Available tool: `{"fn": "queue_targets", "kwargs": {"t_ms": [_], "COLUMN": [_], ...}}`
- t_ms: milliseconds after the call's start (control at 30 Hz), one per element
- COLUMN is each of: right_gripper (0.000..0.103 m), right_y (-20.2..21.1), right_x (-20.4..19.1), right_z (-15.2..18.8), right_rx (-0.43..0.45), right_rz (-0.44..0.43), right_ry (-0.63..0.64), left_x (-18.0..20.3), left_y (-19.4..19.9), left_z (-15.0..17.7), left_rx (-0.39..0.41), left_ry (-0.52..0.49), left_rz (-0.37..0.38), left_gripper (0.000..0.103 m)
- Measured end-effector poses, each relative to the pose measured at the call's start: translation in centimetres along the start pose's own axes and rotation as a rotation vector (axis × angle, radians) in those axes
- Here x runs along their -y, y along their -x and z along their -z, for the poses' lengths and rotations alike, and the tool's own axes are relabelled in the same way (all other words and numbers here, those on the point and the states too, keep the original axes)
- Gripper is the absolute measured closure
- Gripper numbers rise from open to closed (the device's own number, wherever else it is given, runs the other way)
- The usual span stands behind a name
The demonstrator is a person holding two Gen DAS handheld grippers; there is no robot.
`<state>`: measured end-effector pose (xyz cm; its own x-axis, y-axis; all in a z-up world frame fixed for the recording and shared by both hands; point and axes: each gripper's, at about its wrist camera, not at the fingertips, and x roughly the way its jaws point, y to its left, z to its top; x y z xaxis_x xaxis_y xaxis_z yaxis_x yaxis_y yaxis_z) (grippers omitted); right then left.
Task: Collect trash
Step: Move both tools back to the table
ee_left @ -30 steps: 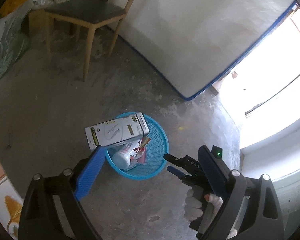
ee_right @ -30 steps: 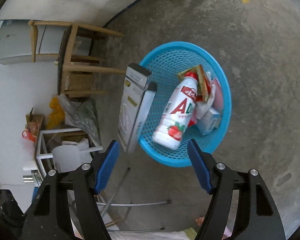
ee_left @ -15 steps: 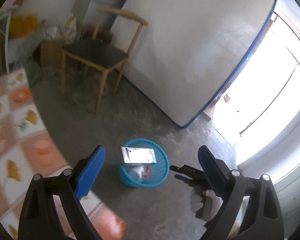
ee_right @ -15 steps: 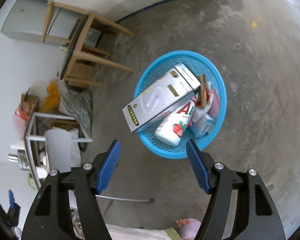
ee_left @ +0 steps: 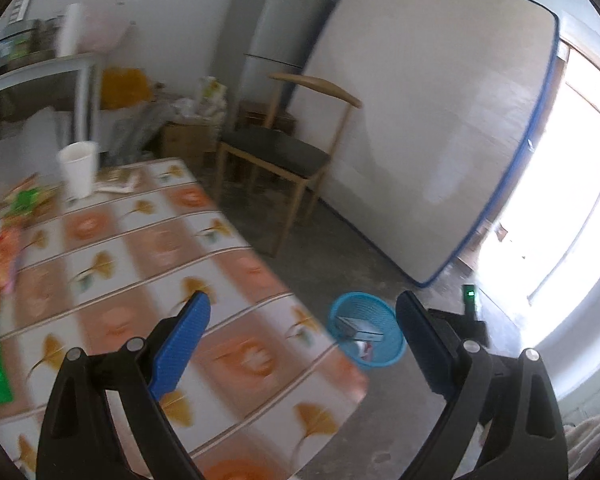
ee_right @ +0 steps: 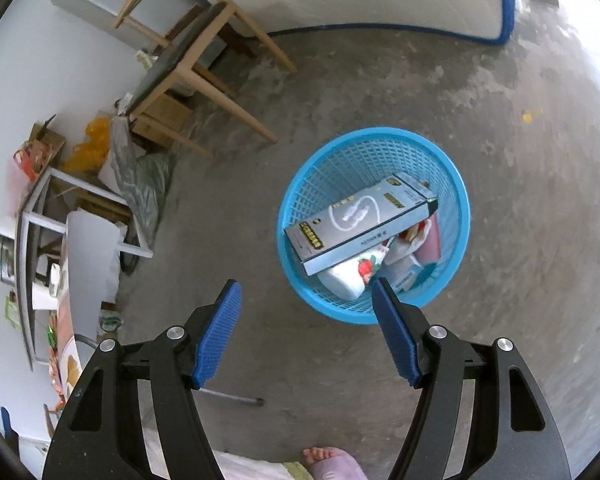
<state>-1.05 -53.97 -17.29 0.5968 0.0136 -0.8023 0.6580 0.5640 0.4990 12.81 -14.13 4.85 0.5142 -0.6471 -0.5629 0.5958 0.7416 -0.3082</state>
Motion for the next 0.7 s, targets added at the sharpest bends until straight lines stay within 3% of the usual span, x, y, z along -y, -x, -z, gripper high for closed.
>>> {"fn": "queue_targets", "kwargs": {"t_ms": [133,400,533,700], "right_gripper": [0.037,0.037,0.037,0.033], "right_y": [0.2,0.8,2.6,6.3], "right_x": [-1.3,-4.2,-7.2,-13.9], "right_z": [0.4,1.6,2.9,6.1], "right_rx": [0.008,0.03,0.074,0.152], "right_rz": [0.02,0.06,0.057,0.017], "right_ry": [0.053,0.101,0.192,0.384], "left_x": [-3.0,-7.7,-9.5,-11.5], "left_y": [2.6,6.2,8.5,10.9], "left_z": [1.8,4.4,5.7,7.2], "left_rx": [0.023,0.05,0.081,0.108], "left_ry": [0.039,0.143,0.156,0.186], "left_rz": [-0.072,-0.146,-0.195,-0.25], "left_gripper": [0.011,0.011,0.011,0.011]}}
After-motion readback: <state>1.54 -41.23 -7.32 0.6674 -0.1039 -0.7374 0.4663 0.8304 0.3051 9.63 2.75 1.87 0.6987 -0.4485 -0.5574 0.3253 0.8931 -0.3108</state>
